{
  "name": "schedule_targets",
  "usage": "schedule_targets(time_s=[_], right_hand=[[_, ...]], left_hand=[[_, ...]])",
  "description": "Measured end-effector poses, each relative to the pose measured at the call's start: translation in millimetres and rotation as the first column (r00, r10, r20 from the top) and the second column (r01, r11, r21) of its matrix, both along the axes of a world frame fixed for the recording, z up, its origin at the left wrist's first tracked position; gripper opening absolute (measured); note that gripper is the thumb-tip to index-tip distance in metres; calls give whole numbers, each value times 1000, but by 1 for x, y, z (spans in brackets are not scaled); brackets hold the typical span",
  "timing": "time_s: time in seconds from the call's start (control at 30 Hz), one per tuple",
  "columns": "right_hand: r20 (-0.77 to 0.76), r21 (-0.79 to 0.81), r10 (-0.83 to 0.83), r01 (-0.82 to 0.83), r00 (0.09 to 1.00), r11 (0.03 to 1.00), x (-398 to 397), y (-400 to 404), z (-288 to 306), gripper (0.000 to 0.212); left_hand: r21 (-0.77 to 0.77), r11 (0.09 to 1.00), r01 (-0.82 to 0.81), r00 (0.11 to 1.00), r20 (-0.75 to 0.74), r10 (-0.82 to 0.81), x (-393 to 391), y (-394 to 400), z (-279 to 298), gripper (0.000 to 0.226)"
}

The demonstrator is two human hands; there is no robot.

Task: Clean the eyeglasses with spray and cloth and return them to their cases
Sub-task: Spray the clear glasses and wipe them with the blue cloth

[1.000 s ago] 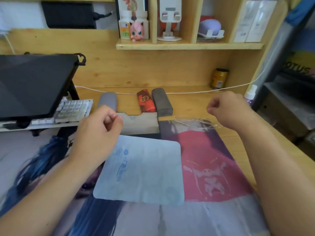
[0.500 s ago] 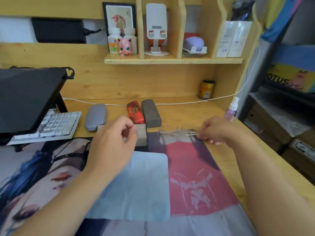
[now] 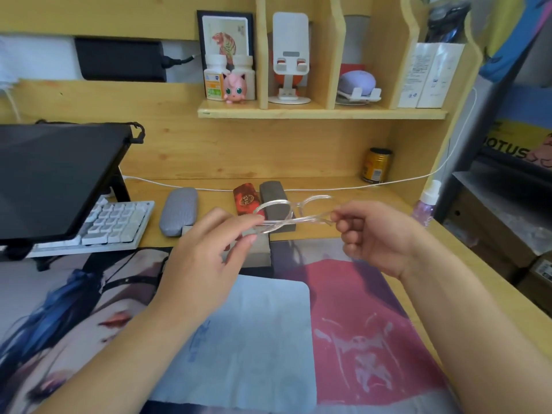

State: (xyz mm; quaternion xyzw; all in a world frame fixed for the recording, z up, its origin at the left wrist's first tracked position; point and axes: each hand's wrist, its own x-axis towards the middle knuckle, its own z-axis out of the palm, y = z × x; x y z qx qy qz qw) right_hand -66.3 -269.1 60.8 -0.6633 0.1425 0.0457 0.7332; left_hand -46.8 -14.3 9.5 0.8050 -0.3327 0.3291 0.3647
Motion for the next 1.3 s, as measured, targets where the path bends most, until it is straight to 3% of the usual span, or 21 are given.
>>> schedule_targets(time_s=[0.2,0.43,0.5,0.53,0.57,0.6,0.63,0.7,0.8,0.87,0.93,1.0,1.1,1.17,1.3], right_hand=[[-34,-4,47,-47,998,999,1,13,-10,22],[-9,-5,0,0,1000,1000,3,12,-12,28],[71,-212,5,10,997,977,3,10,-12,28],[155,-437,13,56,988,897,2,8,-13,28],[271,-653,45,149,962,743,2,7,-14,24],[374,-763,131,224,918,607,1,6,-14,18],[436,-791,245,240,866,562,0,8,-12,11],[434,-787,427,103,793,609,-5,10,-9,14],[309,-776,531,-113,789,620,-9,5,-4,14],[268,-800,557,-140,786,583,-9,-2,-2,12],[308,-771,549,-134,777,623,-8,-7,-1,8],[413,-644,477,-122,776,755,-9,-10,0,7],[566,-215,278,-186,776,959,-10,-13,5,8],[600,-22,185,-215,778,976,-9,-11,5,11],[552,34,118,-164,826,986,2,0,-9,19]], left_hand=[[117,989,-84,996,7,84,5,9,0,24],[198,979,-43,999,-5,45,0,7,4,15],[112,994,-17,992,-120,31,-2,3,4,10],[45,999,6,977,-212,4,-2,2,4,13],[-13,999,31,950,-310,-34,-3,2,5,17],[-61,997,56,912,-404,-76,-3,2,7,20],[-97,992,81,868,-483,-118,-3,3,8,20],[-161,979,124,785,-588,-196,-2,6,11,22],[-265,951,160,710,-638,-297,-1,10,16,17],[-339,922,186,669,-644,-371,-4,12,19,7],[-379,903,203,646,-641,-414,-5,13,20,12],[-428,881,202,630,-631,-451,-4,14,20,8],[-540,827,156,607,-609,-511,-1,16,19,13],[-637,759,134,565,-580,-586,0,14,19,11],[-783,603,155,534,-447,-718,3,13,15,48]])
